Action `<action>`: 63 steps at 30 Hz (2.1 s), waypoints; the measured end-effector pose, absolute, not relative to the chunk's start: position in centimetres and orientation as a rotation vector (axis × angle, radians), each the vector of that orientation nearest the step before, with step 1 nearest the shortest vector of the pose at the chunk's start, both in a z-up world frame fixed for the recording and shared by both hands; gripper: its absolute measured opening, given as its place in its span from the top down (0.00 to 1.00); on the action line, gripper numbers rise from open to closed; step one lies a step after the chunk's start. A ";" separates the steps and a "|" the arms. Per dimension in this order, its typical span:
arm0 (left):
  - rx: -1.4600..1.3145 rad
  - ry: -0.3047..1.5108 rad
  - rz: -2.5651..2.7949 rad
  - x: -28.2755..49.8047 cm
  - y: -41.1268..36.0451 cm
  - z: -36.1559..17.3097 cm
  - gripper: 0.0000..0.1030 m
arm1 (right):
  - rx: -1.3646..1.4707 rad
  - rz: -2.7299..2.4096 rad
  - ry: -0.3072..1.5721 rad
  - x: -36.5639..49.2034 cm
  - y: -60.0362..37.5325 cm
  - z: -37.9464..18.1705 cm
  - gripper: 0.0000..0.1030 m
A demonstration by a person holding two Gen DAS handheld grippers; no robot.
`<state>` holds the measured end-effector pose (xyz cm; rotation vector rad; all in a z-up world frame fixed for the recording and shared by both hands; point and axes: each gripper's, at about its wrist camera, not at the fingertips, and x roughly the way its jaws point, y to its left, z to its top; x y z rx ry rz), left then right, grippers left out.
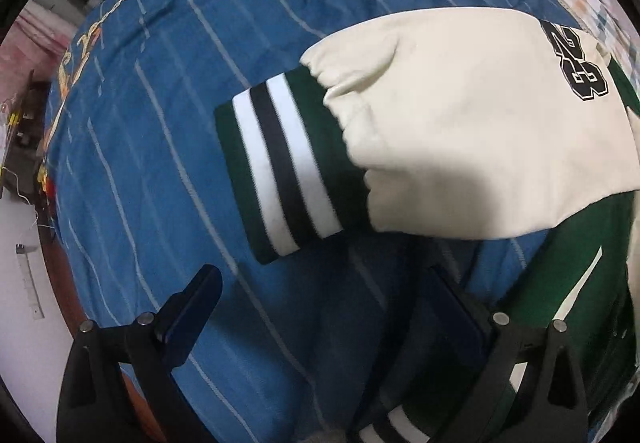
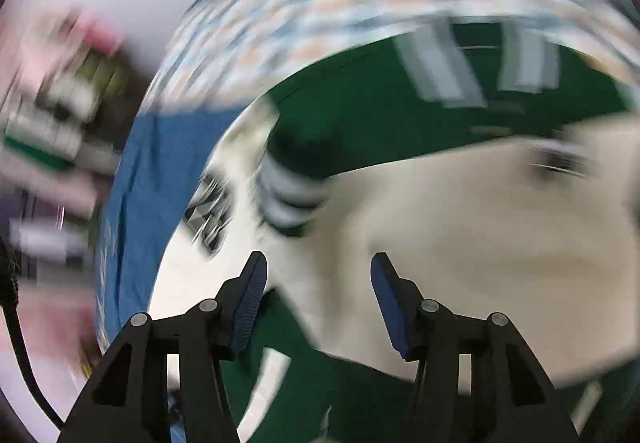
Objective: Fold large clothes
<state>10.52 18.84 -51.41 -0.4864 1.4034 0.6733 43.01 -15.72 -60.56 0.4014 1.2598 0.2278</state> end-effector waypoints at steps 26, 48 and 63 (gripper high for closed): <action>-1.065 1.248 0.703 4.2 21.3 -53.5 0.01 | 0.636 0.240 1.462 54.8 -2.8 -75.8 0.44; -0.959 0.954 0.757 15.4 30.9 -49.1 0.83 | -0.072 0.486 1.336 50.4 7.6 -66.9 0.35; -0.429 0.838 0.573 25.4 32.1 -37.0 0.87 | 0.112 0.375 1.330 53.4 6.6 -67.3 0.35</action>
